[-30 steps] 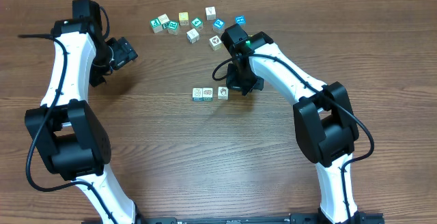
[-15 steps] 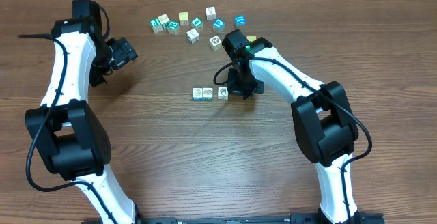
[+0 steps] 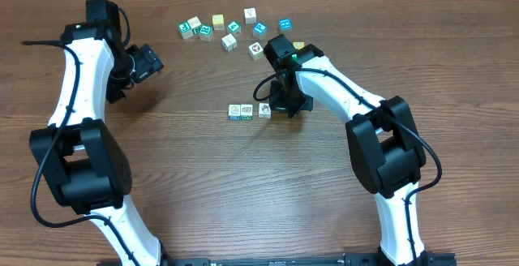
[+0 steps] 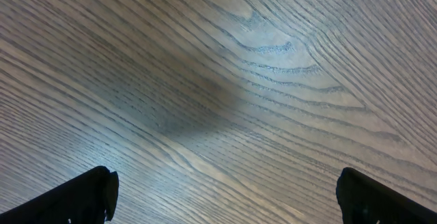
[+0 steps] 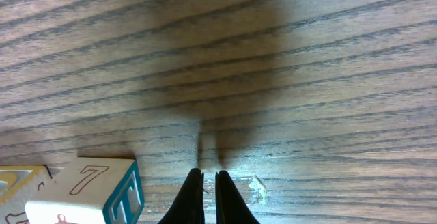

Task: Form a horizontal line

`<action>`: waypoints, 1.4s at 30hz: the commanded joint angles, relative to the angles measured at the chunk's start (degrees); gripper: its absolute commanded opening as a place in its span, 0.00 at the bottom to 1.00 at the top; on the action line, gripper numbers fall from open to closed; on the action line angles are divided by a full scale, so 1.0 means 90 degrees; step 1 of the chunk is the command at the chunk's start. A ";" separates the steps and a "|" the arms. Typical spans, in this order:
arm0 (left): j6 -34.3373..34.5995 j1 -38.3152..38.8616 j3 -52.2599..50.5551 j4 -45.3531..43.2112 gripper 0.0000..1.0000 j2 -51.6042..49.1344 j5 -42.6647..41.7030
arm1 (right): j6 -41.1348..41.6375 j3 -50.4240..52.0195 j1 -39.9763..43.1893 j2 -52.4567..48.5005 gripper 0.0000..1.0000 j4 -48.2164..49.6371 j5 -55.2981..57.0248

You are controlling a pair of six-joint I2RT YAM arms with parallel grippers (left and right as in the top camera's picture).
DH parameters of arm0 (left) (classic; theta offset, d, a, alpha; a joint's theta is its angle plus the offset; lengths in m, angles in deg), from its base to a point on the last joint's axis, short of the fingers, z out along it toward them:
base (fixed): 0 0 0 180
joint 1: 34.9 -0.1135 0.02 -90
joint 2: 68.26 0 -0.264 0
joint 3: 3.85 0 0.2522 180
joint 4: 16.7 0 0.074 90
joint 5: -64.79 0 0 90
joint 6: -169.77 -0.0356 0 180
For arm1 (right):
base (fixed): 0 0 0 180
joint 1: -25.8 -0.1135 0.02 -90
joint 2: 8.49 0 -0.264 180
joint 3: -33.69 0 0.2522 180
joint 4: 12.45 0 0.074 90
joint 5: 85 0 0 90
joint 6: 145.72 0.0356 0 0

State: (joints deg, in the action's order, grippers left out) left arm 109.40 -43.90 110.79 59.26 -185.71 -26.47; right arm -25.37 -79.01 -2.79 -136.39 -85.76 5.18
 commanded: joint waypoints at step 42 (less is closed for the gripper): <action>-0.0053 0.0002 0.0136 0.0012 1.00 -0.0002 0.0039 | 0.0029 0.0039 -0.0262 -0.0024 0.04 0.0393 -0.0699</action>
State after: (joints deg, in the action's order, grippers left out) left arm 109.40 -43.90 110.79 59.26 -185.71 -26.47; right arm -25.68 -79.01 -5.13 -136.39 -82.40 -1.13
